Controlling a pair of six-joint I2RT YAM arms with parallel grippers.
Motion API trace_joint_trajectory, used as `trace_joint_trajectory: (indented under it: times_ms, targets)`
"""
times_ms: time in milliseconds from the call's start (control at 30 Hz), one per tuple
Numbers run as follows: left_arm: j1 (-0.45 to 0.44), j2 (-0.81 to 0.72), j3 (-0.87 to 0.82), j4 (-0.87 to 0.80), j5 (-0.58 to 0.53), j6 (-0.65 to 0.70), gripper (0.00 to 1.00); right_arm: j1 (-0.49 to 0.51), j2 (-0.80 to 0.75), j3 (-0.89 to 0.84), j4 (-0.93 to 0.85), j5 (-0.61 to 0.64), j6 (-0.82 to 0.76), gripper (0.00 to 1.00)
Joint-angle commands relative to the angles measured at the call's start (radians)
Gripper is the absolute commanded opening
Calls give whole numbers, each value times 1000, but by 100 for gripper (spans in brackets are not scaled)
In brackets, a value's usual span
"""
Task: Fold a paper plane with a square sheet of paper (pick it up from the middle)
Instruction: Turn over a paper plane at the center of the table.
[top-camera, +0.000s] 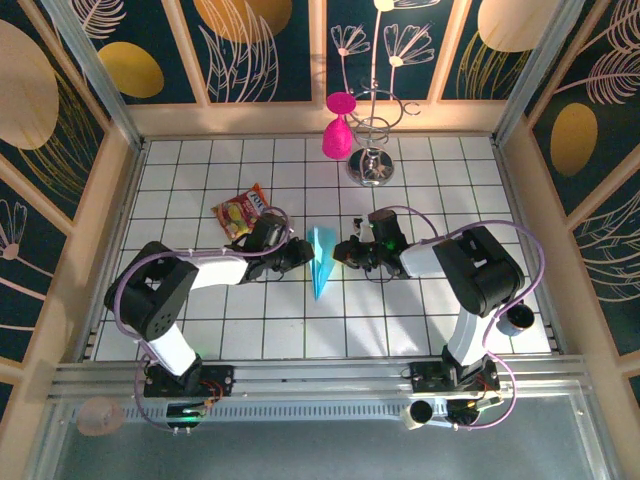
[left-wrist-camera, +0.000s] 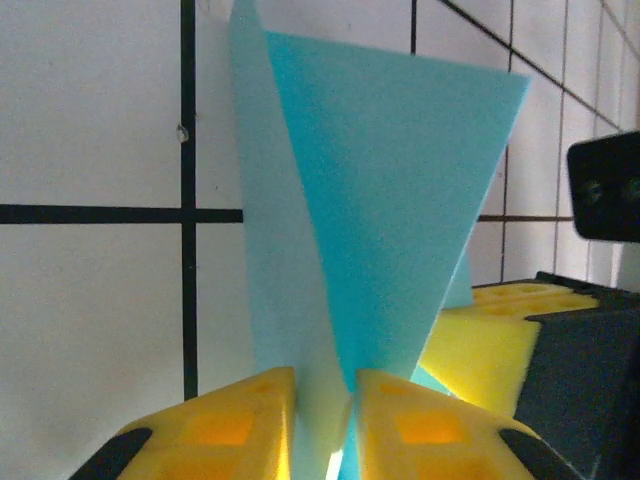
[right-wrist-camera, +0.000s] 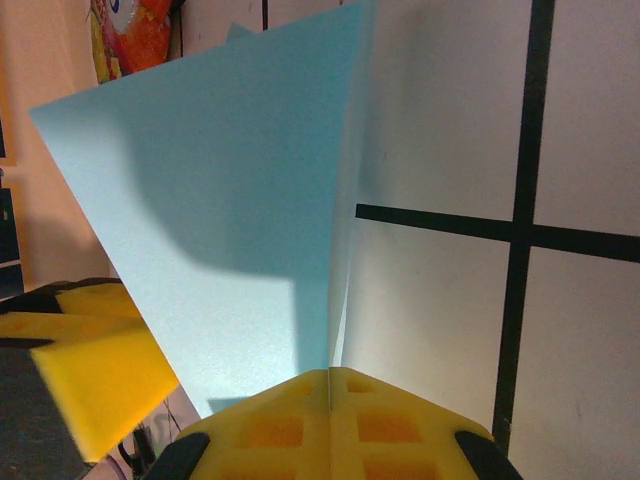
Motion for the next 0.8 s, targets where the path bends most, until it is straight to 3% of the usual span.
trace_joint_trajectory:
  times_ms: [0,767]
  targets:
    - [-6,10,26,-59,-24,24,19,-9,3,-4,15,-7,-11,2]
    - [-5,-115,-39,-100,-199,5,0,-32,-65,-22,-12,51,-17,0]
